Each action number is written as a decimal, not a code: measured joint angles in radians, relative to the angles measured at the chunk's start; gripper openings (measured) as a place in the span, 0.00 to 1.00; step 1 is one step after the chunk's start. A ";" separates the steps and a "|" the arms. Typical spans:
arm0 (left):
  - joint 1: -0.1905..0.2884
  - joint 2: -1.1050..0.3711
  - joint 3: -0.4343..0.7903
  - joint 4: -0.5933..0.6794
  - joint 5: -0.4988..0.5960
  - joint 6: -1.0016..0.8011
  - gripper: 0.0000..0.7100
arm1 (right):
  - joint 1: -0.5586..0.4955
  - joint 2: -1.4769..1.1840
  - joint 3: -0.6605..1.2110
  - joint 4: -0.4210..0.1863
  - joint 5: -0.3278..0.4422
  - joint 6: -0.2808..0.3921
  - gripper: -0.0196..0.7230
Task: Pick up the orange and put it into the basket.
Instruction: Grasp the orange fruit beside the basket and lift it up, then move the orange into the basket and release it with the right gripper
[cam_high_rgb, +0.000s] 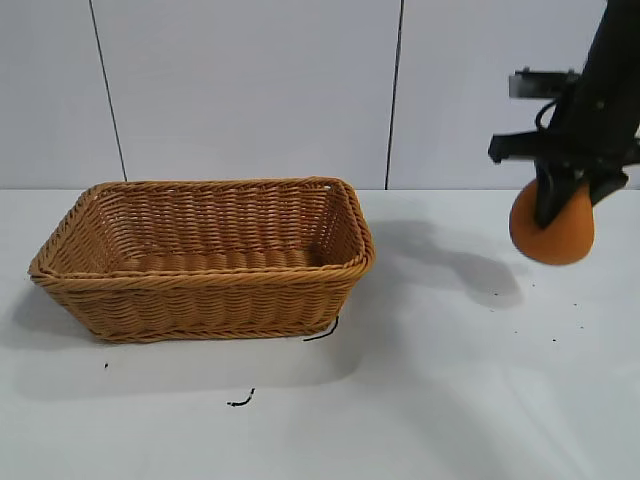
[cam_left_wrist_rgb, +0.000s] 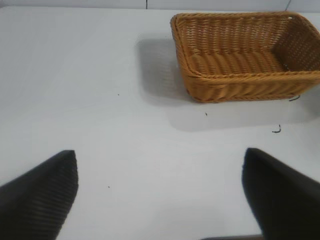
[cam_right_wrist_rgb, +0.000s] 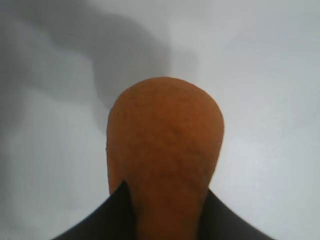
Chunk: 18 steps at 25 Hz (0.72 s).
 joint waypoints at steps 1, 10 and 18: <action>0.000 0.000 0.000 0.000 0.000 0.000 0.90 | 0.000 -0.013 -0.037 0.001 0.021 0.000 0.23; 0.000 0.000 0.000 0.000 0.000 0.000 0.90 | 0.019 -0.028 -0.235 0.049 0.107 0.000 0.23; 0.000 0.000 0.000 0.000 0.000 0.000 0.90 | 0.191 -0.028 -0.242 0.053 0.067 0.015 0.23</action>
